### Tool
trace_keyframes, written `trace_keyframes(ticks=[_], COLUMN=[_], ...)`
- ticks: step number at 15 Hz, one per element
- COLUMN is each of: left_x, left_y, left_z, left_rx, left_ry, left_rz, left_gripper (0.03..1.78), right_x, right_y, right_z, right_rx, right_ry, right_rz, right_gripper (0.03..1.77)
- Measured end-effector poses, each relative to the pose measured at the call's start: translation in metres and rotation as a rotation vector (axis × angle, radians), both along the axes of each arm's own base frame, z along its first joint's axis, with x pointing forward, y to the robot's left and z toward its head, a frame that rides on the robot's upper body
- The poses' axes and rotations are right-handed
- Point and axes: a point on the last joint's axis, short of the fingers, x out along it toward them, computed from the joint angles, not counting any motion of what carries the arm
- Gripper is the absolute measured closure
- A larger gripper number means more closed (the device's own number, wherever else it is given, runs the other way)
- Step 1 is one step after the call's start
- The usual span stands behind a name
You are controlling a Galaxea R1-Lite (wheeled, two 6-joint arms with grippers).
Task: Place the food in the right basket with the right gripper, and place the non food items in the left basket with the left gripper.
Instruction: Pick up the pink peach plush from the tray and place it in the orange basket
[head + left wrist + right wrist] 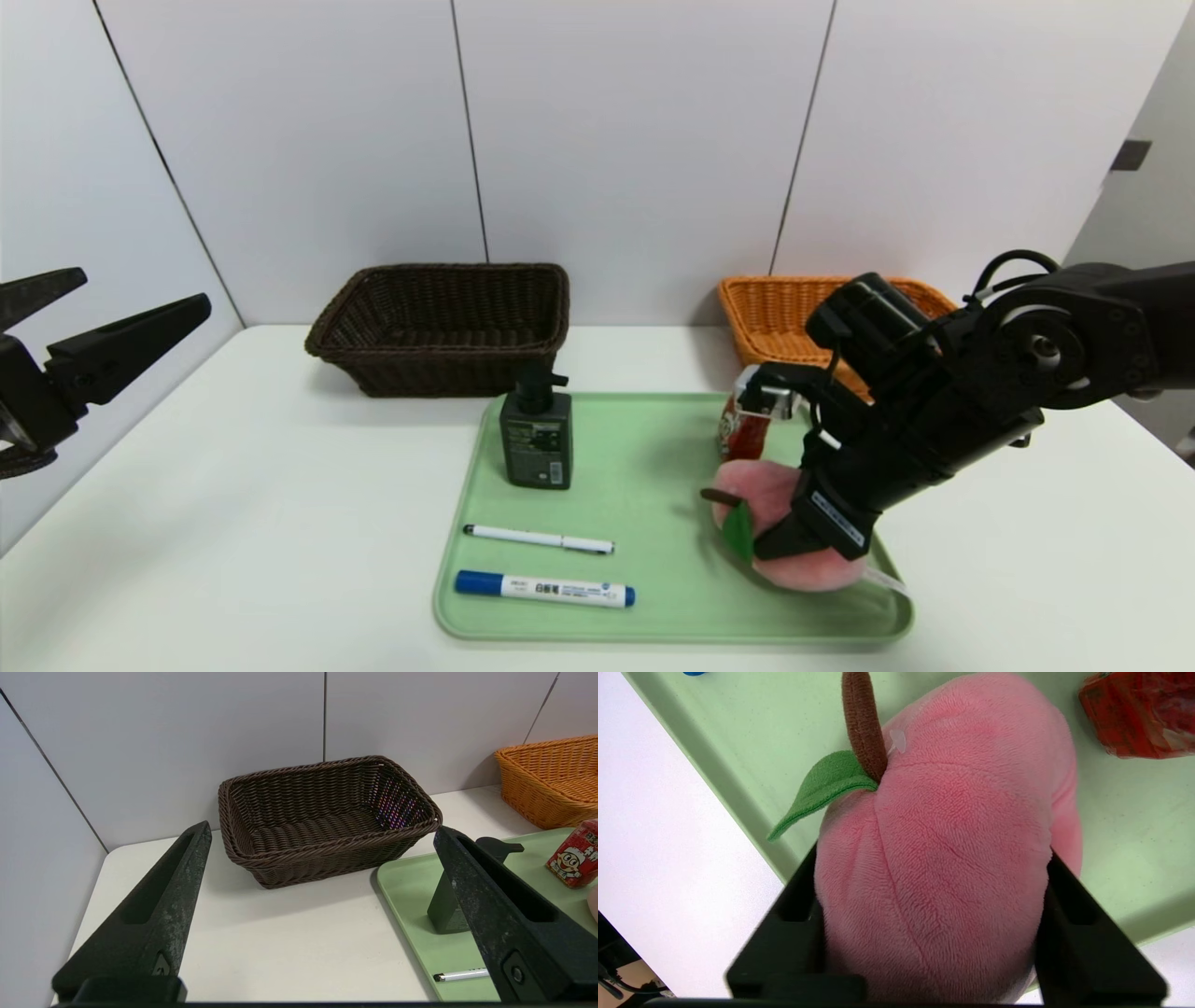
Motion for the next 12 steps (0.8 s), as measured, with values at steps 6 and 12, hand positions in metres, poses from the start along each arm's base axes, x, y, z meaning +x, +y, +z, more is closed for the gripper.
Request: trace_keyframes(ticks=[6,12], left_x=[0.0,0.0], left_y=[0.0,0.0], left_z=[0.001,0.0], left_rx=[0.001,-0.003], left_ry=[-0.004,0.001], left_rz=[0.001,-0.001], left_gripper=[0.12,0.12], right_x=[-0.001,-0.009], right_y=[0.0,-0.006], right_z=[0.001,0.03], right_rx=[0.0,0.064], right_ry=[-0.003,-0.1], right_rz=[0.003,-0.004], right_gripper=[0.99,1.02])
